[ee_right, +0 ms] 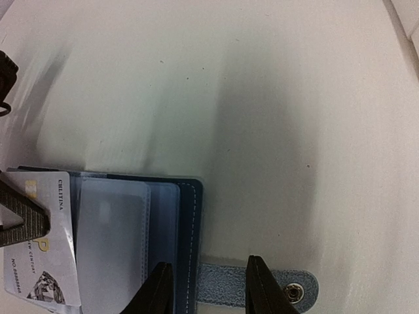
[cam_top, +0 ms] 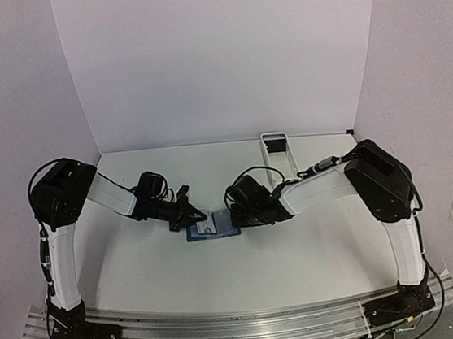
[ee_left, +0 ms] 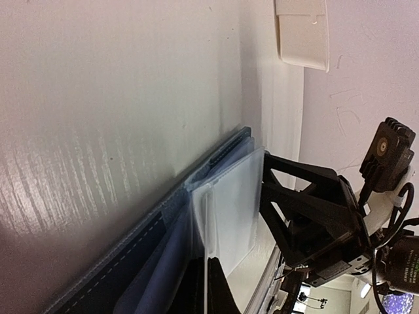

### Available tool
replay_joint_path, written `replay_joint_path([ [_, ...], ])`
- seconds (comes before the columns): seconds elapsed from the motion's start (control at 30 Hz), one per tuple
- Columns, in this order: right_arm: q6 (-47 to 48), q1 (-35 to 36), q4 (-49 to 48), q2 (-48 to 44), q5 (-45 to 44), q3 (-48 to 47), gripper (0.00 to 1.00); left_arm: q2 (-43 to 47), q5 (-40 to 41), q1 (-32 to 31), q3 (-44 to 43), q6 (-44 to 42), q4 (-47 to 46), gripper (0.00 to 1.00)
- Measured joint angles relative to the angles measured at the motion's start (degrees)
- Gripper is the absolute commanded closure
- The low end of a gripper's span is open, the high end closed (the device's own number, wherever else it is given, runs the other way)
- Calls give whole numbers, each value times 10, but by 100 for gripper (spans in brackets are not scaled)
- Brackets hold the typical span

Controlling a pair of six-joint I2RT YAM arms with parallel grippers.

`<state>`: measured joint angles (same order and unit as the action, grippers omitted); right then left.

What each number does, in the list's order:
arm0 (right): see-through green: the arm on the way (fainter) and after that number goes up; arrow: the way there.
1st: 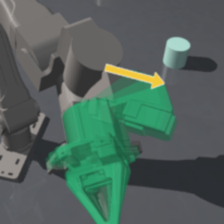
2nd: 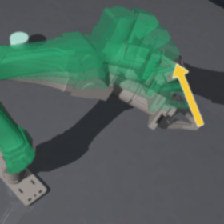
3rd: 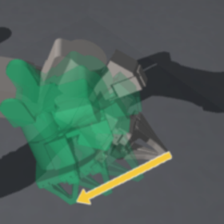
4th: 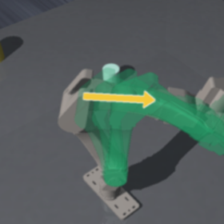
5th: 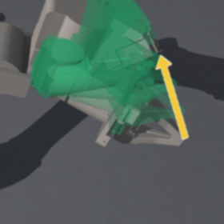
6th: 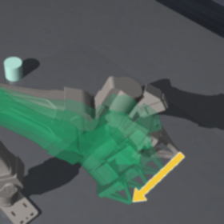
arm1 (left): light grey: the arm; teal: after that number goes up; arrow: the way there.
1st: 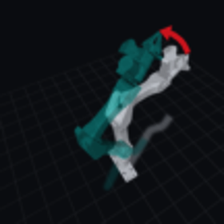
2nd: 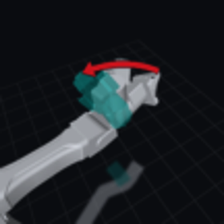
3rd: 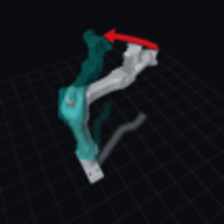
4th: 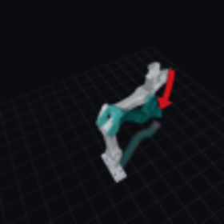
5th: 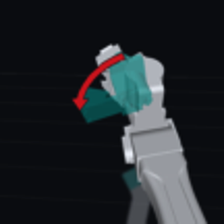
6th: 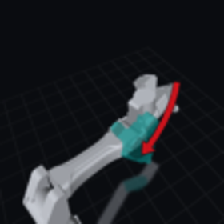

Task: Put the credit cards into the card holder
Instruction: Insert the credit card into the card holder.

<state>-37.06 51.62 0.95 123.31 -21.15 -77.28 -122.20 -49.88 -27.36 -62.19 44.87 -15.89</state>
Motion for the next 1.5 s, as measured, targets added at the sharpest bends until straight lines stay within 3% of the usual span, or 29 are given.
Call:
replay_joint_path([
  [0.63, 0, -1, 0, 0, 3, 0, 66, -7, -10, -14, 20, 62, -66, 100],
  [1.5, 3, -2, 0, 0, 3, 0, 66, -23, -38, -3, -6, 16, -1, 100],
])
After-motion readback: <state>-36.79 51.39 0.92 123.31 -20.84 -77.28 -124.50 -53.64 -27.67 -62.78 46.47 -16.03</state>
